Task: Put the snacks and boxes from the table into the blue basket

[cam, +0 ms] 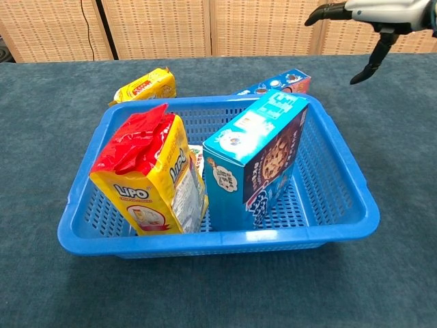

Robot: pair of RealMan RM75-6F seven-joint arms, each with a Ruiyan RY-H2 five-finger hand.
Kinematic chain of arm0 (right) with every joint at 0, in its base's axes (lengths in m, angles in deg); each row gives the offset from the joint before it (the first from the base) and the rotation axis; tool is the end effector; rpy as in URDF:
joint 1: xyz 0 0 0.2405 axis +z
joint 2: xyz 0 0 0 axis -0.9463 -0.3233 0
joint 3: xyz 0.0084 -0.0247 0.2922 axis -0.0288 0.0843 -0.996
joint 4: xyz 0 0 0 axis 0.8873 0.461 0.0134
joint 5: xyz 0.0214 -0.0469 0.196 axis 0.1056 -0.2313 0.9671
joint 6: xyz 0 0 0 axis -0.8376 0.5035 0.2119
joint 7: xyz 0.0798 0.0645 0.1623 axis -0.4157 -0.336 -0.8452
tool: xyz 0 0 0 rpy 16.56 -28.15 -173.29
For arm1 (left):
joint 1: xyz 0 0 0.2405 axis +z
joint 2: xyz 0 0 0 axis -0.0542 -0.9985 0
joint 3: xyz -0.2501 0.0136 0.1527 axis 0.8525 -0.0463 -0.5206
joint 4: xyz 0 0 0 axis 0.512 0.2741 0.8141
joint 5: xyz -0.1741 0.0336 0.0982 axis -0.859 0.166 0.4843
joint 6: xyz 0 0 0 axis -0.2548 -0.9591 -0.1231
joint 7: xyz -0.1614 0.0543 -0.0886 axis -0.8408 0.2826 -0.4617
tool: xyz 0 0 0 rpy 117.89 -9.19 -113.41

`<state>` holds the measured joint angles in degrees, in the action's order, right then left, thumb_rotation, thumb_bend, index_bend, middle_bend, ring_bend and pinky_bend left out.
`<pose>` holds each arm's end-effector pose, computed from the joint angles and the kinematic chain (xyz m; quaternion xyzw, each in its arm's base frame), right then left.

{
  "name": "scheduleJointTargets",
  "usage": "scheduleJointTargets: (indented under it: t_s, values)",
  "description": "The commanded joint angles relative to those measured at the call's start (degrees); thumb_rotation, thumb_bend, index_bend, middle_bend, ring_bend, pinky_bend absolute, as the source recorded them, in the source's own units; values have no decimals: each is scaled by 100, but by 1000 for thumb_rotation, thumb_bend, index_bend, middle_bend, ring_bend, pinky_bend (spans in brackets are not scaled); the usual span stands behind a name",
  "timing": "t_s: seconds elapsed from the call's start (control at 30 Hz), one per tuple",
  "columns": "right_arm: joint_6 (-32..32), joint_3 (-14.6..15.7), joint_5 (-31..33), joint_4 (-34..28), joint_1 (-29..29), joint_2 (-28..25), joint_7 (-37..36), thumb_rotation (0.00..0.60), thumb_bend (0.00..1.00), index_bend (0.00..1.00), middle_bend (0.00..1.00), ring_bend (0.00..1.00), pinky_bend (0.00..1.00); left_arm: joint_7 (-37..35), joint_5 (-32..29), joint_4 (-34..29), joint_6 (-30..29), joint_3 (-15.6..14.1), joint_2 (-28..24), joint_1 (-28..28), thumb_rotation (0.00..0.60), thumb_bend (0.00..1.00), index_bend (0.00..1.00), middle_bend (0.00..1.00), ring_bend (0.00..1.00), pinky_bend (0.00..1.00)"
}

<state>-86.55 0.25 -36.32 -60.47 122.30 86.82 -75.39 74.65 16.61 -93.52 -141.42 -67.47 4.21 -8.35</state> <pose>-0.1869 -0.5184 0.0719 0.7925 -0.2622 0.3681 0.4095 -0.3092 0.2719 0.1896 -0.5579 -0.4069 -0.4236 0.5864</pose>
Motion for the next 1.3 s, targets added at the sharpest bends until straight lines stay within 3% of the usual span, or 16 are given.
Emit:
scheduleJointTargets:
  t_s: [0.03, 0.37, 0.67, 0.87, 0.97, 1.03, 1.13, 1.3]
  values:
    - [563, 58, 191, 762, 454, 644, -188, 600, 0, 0, 0, 0, 26, -26, -32, 6, 6, 36, -16, 20, 600, 0, 0, 0, 0, 0]
    - [1407, 82, 537, 2173, 1068, 1713, -348, 600, 0, 0, 0, 0, 37, -117, -293, 166, 312, 167, 24, -48, 600, 0, 0, 0, 0, 0]
    - [2129, 434, 480, 3049, 1375, 2331, -602, 600, 6, 0, 0, 0, 63, -107, -559, 294, 478, 308, 87, -98, 600, 0, 0, 0, 0, 0]
    - [2072, 696, 306, 3424, 1490, 2654, -917, 600, 242, 83, 15, 0, 149, -154, -679, 389, 530, 408, 153, -124, 600, 0, 0, 0, 0, 0]
    - [1931, 736, 297, 3640, 1531, 2861, -1053, 600, 295, 246, 158, 62, 214, -120, -741, 429, 546, 437, 189, -126, 600, 0, 0, 0, 0, 0]
    - [1798, 713, 332, 3783, 1523, 2972, -1085, 600, 330, 402, 352, 205, 303, -113, -774, 435, 564, 450, 203, -128, 600, 0, 0, 0, 0, 0]
    - [1584, 673, 385, 3917, 1500, 3058, -1135, 600, 389, 538, 535, 359, 415, -110, -807, 450, 588, 467, 211, -132, 600, 0, 0, 0, 0, 0]
    - [1159, 584, 500, 3931, 1436, 2923, -1376, 600, 400, 565, 599, 430, 469, -170, -825, 481, 702, 477, 204, -158, 600, 0, 0, 0, 0, 0]
